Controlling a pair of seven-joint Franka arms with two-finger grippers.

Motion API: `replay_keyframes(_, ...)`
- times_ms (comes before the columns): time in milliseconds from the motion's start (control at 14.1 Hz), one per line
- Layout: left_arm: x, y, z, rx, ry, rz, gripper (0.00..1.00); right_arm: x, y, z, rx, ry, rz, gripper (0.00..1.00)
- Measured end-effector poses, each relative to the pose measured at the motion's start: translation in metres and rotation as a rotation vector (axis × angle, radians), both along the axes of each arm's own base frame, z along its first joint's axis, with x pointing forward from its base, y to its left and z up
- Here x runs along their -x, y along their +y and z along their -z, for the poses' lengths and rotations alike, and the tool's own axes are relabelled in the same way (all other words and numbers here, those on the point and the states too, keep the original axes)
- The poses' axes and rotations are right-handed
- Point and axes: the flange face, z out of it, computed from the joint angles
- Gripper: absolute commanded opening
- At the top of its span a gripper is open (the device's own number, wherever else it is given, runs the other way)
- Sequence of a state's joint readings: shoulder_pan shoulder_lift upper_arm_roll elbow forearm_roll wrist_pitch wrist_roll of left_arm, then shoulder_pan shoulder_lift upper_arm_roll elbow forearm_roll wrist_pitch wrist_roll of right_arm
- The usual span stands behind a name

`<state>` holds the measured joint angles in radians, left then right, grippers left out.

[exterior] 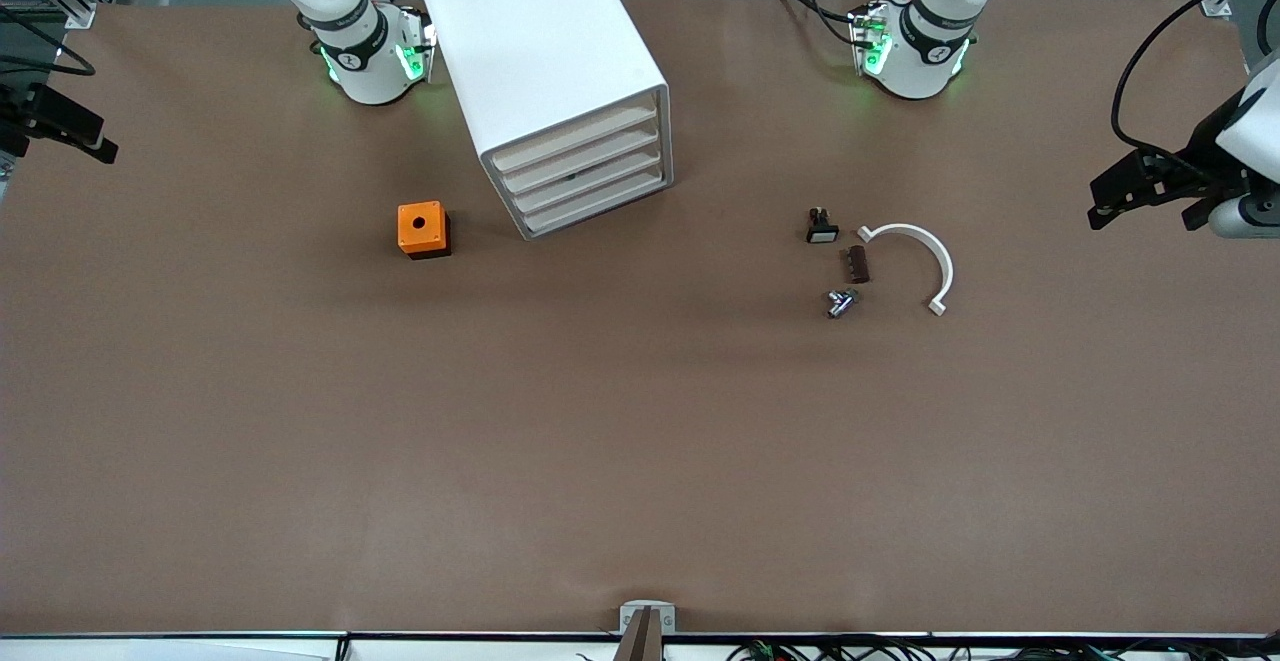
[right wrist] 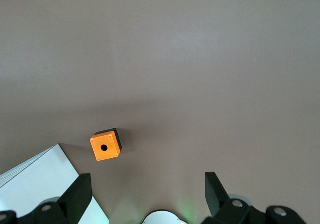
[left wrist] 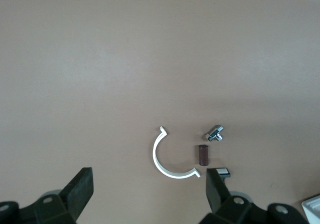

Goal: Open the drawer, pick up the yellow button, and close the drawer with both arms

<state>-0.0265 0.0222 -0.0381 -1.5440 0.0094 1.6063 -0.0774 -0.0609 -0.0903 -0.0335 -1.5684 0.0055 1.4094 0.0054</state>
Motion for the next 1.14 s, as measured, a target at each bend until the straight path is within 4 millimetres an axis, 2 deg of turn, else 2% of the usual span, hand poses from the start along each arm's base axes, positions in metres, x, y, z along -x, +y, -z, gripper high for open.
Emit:
replay_keyframes(284, -0.016, 0.01, 0.033, 0.0, 0.058, -0.14, 0.99, 0.0, 0.0, 0.0, 0.0, 0.002, 0.0, 1.0)
replay_keyframes(497, -0.024, 0.008, 0.053, -0.003, 0.091, -0.185, 0.99, 0.0, 0.0, 0.001, 0.0, 0.005, 0.0, 1.0)
replay_keyframes(639, -0.03, -0.001, 0.068, -0.007, 0.116, -0.226, 0.99, 0.001, 0.0, 0.001, -0.001, 0.005, 0.0, 1.0)
replay_keyframes(780, -0.038, -0.023, 0.095, -0.018, 0.159, -0.255, 0.99, 0.001, 0.0, 0.001, -0.001, 0.006, 0.0, 1.0)
replay_keyframes(1135, -0.051, -0.121, 0.188, -0.084, 0.269, -0.352, 0.99, 0.001, 0.0, 0.001, -0.001, 0.006, 0.001, 1.0)
